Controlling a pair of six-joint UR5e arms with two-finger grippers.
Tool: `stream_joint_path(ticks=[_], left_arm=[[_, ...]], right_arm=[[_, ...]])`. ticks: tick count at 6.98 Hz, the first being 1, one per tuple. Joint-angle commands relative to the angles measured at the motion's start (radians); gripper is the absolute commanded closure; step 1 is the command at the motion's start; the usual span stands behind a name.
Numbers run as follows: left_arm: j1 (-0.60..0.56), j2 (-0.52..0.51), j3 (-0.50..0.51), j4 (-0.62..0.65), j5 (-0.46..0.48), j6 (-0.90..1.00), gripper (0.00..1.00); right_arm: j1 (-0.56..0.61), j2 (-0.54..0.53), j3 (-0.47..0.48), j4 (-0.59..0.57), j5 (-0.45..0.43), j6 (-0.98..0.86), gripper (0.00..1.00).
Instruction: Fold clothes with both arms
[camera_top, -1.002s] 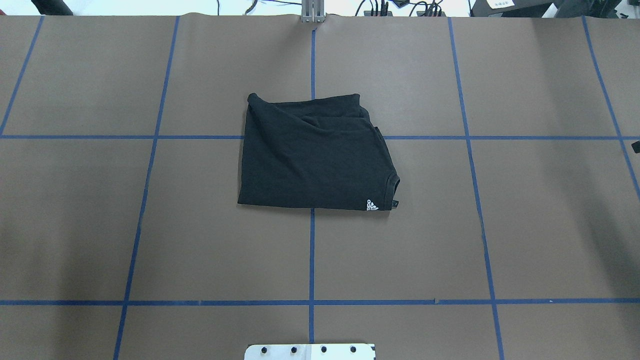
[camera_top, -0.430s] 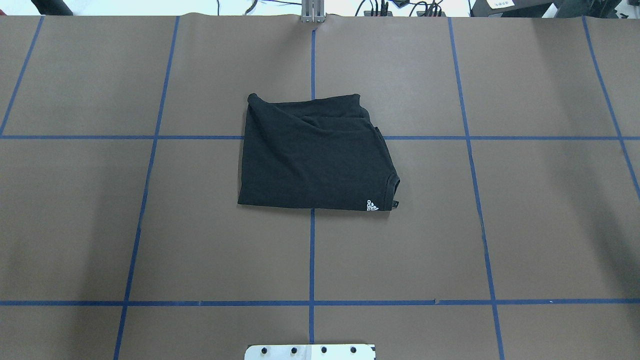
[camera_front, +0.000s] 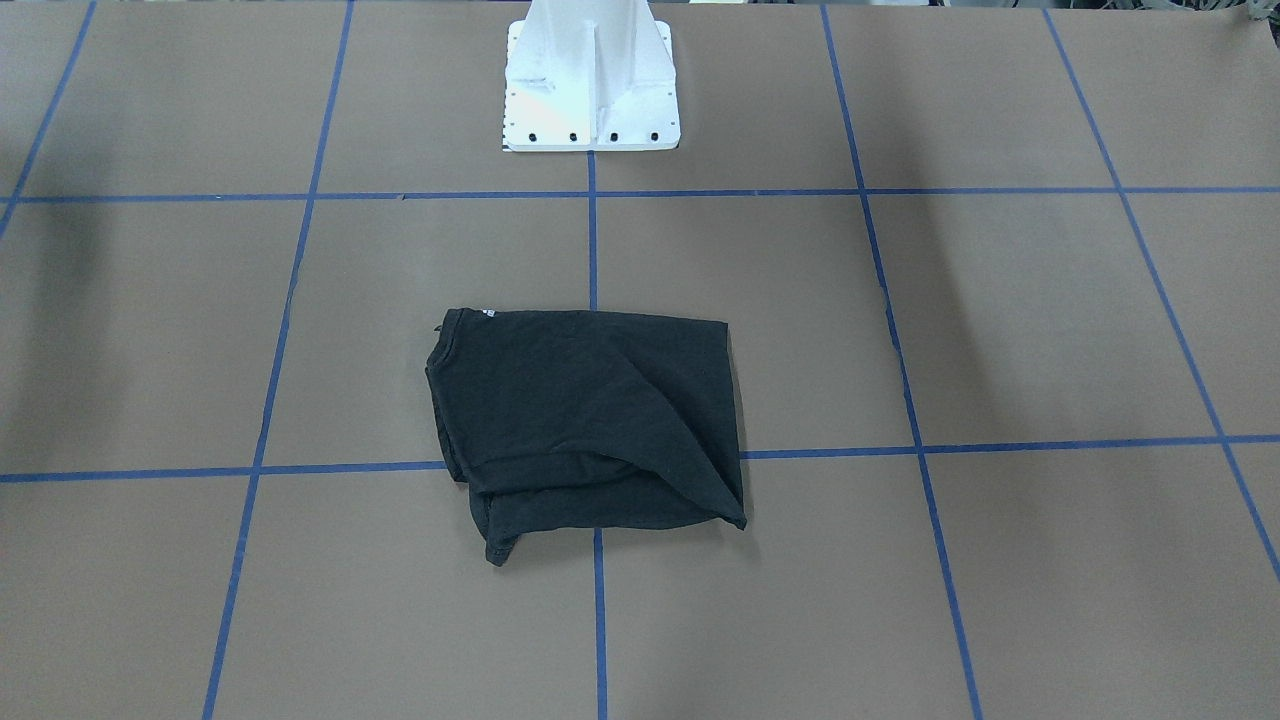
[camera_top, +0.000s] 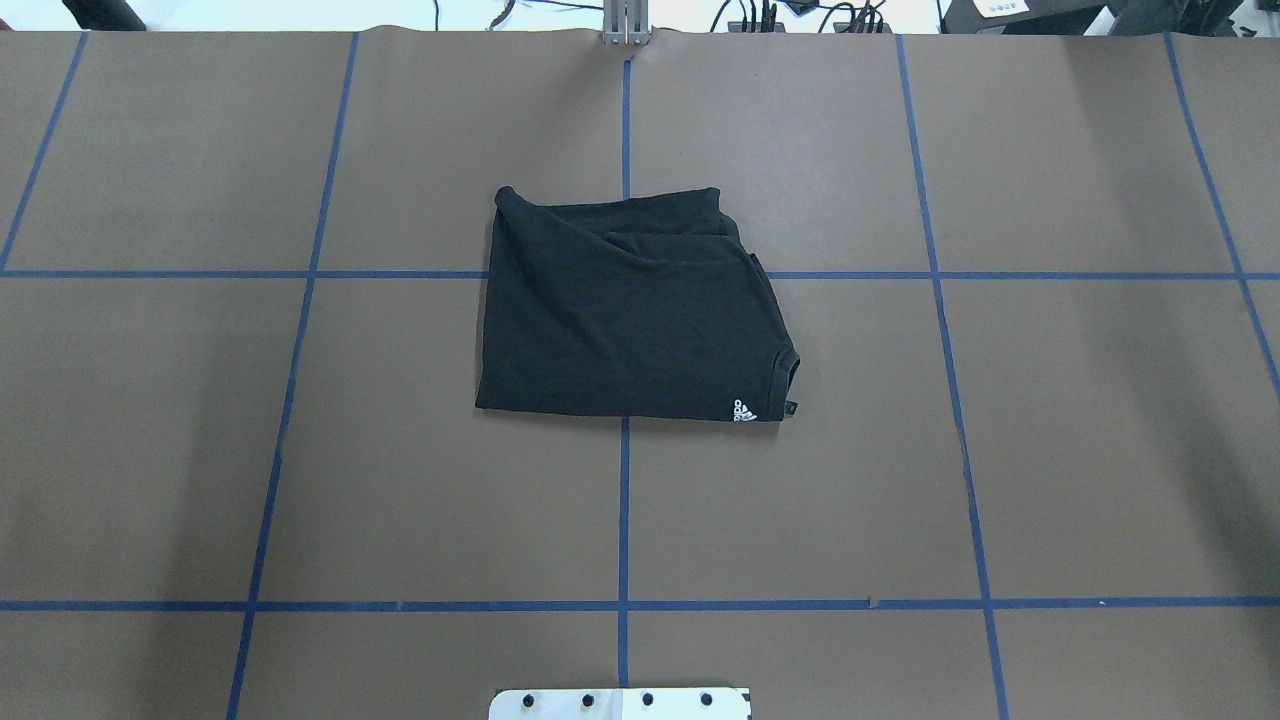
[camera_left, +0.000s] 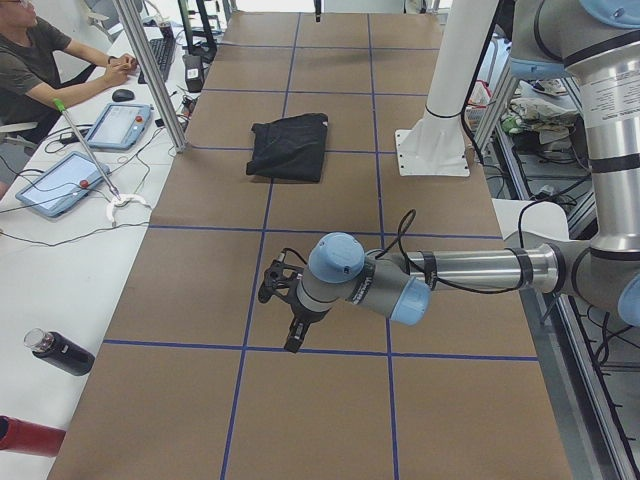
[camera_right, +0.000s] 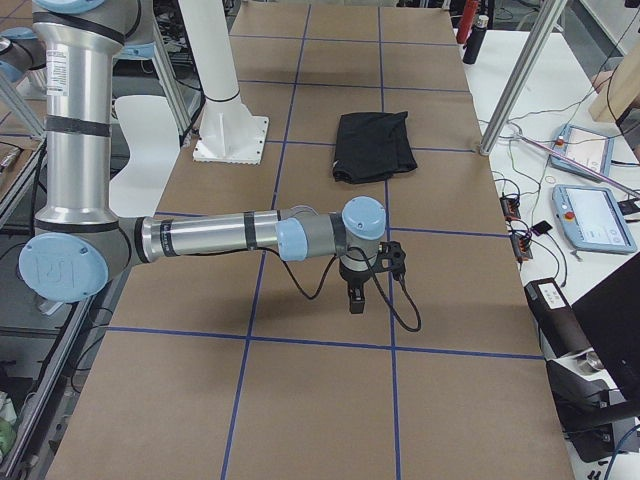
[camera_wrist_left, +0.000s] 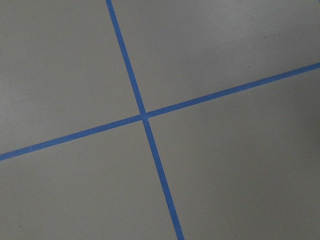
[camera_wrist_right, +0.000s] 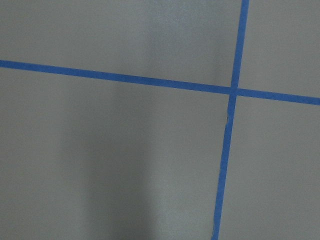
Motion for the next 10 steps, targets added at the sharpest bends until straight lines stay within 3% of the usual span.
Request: stream_joint_path(ticks=[1, 4, 10], left_arm=[[-0.004, -0.015, -0.055, 0.053, -0.016, -0.036, 0.00], [-0.006, -0.003, -0.055, 0.047, -0.005, -0.032, 0.00], [0.000, -0.010, -0.080, 0.048, -0.013, -0.033, 0.00]], right_arm=[[0.000, 0.016, -0.011, -0.006, 0.006, 0.011, 0.00], [0.000, -0.027, 0.003, -0.001, -0.003, 0.078, 0.00], [-0.029, -0.010, 0.023, 0.006, -0.040, 0.116, 0.00]])
